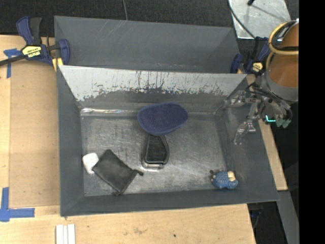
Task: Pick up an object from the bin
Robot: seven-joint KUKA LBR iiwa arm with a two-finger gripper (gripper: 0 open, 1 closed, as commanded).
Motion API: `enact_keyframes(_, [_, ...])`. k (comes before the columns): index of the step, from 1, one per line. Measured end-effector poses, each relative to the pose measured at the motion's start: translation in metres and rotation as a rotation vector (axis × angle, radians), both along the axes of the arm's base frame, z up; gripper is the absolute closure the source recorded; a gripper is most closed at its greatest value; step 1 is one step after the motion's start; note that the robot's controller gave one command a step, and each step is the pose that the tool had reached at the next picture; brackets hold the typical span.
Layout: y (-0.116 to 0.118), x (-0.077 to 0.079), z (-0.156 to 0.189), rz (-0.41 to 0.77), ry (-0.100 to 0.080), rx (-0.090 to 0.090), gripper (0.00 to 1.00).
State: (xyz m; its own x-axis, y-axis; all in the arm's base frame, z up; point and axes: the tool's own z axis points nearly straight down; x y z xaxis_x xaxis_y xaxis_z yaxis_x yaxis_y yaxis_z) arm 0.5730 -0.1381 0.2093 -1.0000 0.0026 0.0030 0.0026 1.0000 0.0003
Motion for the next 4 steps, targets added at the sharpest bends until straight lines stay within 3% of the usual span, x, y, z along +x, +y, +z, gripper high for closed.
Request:
enact_keyframes(1, [0.061,0.049,-0.029,0.118,-0.009,0.002,0.0])
enact_keyframes(2, [0.123,0.055,-0.063,0.169,-0.004,0.003,0.0])
enact_keyframes(3, [0.13,0.059,-0.133,0.329,-0.018,-0.004,0.0])
enact_keyframes(4, [0.132,0.063,-0.13,0.329,-0.035,-0.004,1.0])
